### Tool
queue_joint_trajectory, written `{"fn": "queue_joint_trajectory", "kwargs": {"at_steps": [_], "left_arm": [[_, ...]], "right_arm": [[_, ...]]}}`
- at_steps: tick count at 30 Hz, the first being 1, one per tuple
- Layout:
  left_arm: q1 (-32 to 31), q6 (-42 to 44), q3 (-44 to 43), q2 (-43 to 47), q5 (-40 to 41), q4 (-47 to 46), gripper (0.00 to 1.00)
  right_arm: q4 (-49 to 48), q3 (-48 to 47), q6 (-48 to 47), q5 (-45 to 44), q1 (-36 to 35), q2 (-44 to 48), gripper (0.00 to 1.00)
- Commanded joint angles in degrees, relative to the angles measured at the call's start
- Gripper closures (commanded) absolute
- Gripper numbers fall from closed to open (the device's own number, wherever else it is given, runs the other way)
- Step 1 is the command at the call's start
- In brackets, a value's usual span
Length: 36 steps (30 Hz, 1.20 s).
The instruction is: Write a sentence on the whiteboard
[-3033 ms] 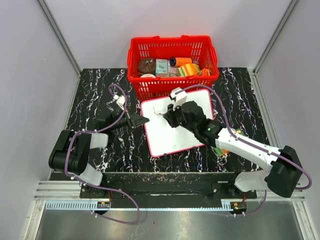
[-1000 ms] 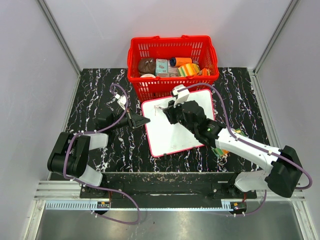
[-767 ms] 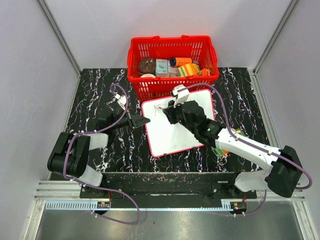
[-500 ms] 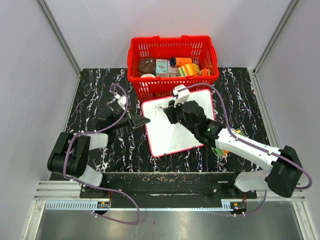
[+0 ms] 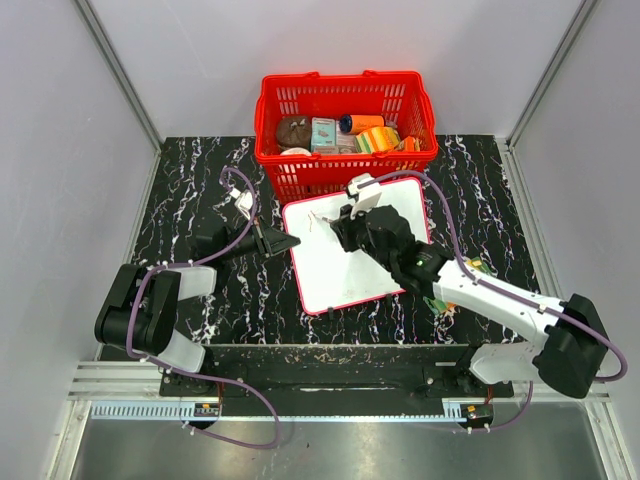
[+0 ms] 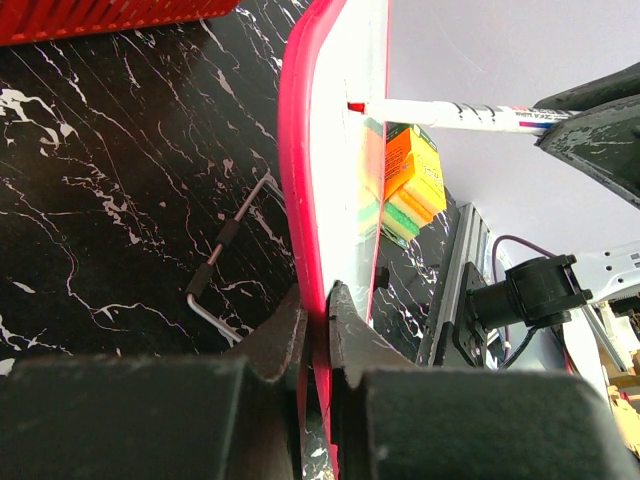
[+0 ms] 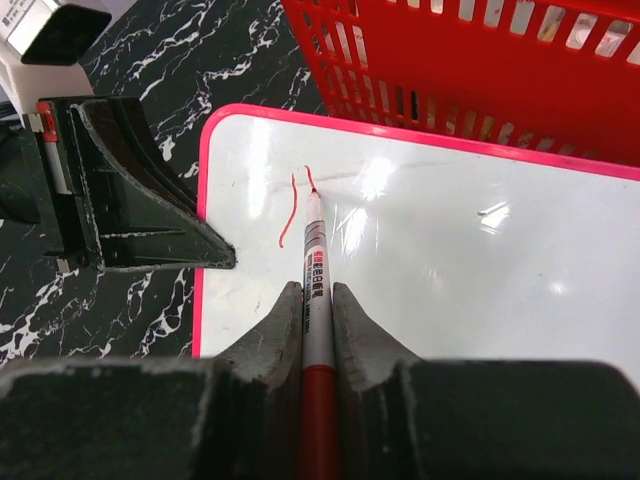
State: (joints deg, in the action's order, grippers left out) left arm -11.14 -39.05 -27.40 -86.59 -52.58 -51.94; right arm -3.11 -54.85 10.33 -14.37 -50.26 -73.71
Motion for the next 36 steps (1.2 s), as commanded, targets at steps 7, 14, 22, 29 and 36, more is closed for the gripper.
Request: {"fn": "queue_joint_trajectory", "kwargs": {"at_steps": [7, 14, 22, 29, 36], "left_arm": [[-1.0, 8.3, -0.8, 1.0, 0.5, -0.2, 1.0], [-1.1, 8.4, -1.0, 1.0, 0.6, -0.1, 1.0], [-1.1, 8.4, -1.0, 1.1, 0.6, 0.2, 1.0], [-1.1, 8.5, -1.1, 1.1, 0.7, 0.3, 1.0], [-1.1, 9.2, -1.1, 1.3, 1.0, 1.1, 1.0]], "right_arm": [[2.8, 2.1, 0.5, -1.1, -0.5, 2.5, 1.0], [2.9, 3.1, 1.4, 1.1, -0.5, 3.2, 1.0], [2.7, 3.3, 3.0, 4.8, -0.5, 2.4, 1.0], [1.4, 3.6, 4.5, 7.2, -0.5, 2.6, 1.0], [-1.7, 4.8, 4.6, 5.4, -0.5, 7.6, 1.0]]}}
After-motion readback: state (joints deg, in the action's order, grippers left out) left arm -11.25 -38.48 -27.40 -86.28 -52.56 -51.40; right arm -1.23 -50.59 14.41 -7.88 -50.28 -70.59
